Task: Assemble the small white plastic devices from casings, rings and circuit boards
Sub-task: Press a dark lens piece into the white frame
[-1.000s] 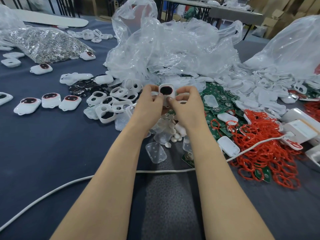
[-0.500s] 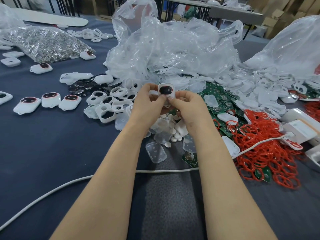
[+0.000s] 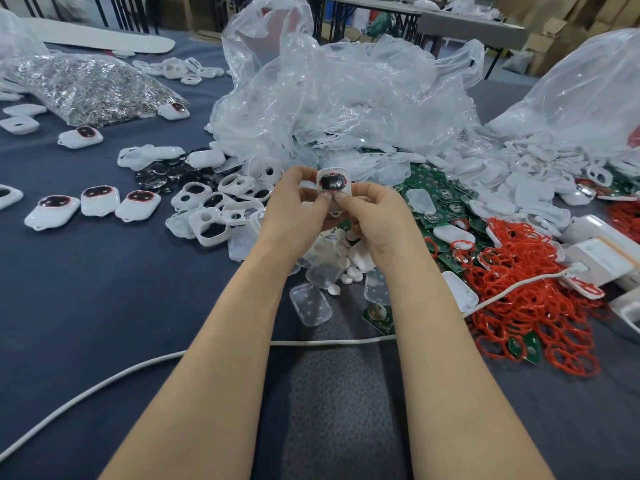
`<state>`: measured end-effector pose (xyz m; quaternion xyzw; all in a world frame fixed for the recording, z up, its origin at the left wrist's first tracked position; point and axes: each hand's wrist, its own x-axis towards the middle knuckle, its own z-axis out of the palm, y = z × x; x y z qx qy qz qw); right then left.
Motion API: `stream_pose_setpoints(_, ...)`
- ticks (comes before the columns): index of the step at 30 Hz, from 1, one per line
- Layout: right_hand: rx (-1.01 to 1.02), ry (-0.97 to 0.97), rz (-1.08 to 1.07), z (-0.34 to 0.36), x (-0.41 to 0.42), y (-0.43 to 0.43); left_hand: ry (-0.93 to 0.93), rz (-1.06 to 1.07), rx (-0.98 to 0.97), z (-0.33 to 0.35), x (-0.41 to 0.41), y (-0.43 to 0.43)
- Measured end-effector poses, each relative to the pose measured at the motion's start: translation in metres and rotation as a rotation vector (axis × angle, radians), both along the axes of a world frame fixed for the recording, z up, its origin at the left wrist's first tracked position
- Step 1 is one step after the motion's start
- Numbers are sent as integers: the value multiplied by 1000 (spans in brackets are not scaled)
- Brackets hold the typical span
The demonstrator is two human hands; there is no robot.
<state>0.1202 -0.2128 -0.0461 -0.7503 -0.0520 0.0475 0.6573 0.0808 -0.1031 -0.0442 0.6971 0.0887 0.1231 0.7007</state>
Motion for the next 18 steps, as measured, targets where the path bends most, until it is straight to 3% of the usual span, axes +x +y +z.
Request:
stream_pose_setpoints(4,23,20,-12,1,-2,2,-6,11,6,0,0,0)
stream_pose_setpoints(9,-2,-6,2,3,-5,3,8,-2,-125,1,-1,1)
stream_pose_setpoints(18,-439,-523,-70,2,-17,12,21,116,-275,-2,2,4)
